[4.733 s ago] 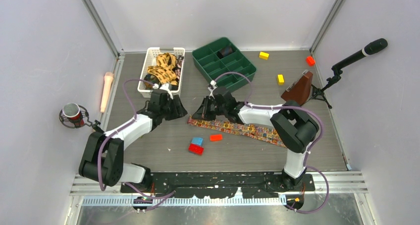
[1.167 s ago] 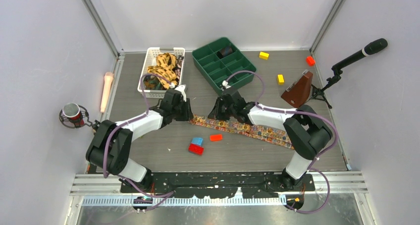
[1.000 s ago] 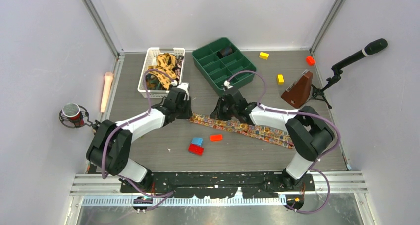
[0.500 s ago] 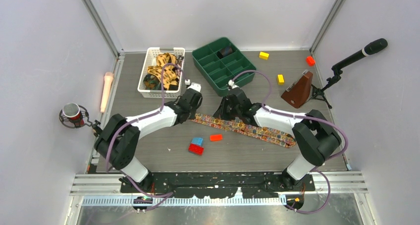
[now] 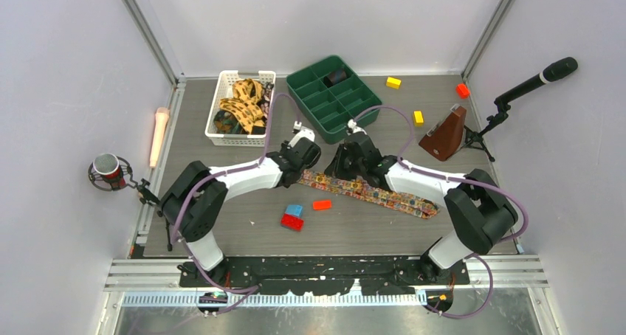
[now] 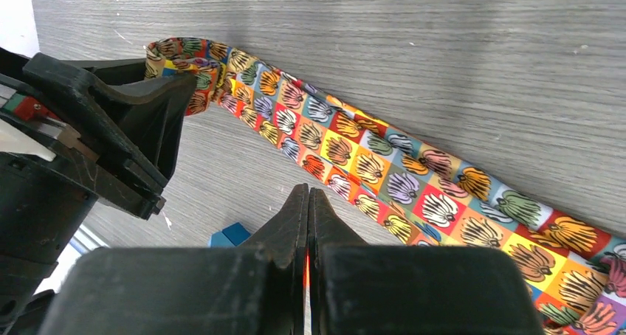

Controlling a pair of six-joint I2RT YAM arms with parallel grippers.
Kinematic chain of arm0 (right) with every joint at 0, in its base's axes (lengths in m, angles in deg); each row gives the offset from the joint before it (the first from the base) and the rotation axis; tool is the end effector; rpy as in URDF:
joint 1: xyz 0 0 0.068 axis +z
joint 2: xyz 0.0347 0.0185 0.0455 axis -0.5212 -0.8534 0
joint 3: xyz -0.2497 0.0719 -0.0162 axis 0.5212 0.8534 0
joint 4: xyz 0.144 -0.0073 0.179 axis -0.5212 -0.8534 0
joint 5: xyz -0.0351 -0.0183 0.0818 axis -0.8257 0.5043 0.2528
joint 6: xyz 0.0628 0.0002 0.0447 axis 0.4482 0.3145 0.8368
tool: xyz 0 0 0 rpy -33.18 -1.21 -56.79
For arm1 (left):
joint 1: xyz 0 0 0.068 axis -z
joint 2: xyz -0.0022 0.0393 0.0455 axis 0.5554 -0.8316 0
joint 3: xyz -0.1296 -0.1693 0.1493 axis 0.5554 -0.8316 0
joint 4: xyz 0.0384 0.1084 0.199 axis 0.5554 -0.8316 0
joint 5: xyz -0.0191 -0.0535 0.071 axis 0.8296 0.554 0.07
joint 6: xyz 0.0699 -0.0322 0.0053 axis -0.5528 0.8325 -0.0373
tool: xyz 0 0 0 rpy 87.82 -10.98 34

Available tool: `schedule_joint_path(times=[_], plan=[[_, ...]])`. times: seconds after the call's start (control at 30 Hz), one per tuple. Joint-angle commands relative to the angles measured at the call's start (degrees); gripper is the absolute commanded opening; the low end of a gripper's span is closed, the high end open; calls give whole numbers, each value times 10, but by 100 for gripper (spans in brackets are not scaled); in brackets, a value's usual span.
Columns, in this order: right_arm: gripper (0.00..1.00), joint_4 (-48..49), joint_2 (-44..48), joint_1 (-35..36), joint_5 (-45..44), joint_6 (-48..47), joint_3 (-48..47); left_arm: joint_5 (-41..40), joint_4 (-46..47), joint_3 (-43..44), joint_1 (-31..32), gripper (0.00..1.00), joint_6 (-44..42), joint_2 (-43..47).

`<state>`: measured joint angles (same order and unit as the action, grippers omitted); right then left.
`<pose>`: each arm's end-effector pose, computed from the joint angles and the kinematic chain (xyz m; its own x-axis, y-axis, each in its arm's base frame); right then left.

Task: Roll the ties
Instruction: Roll the tie at the center of the board.

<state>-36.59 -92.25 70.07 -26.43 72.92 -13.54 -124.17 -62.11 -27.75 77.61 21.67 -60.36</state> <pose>0.2480 0.2037 0.1858 -0.8187 0.2203 -0.5304 -0.1391 0.8199 0.5553 0.2594 -0.1954 0.1717 -0.6610 0.3517 -0.6629 0.1584 0.9288 0.3349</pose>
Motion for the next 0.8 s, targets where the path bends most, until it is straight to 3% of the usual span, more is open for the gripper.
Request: schedule_joint_path(times=[0.0,0.23,0.57,0.77], plan=[[0,7,34,-7,-15,-7,6,-89,-18,37,27,28,-19,-27],[0,11,45,-12,-23,-1,17,-153,-40,72,68,35,-33,-77],[0,11,53,-16,-25,4,27,-162,-42,81,83,51,-34,-91],[0,12,52,-18,-24,7,29,-159,-53,88,91,55,-30,-88]])
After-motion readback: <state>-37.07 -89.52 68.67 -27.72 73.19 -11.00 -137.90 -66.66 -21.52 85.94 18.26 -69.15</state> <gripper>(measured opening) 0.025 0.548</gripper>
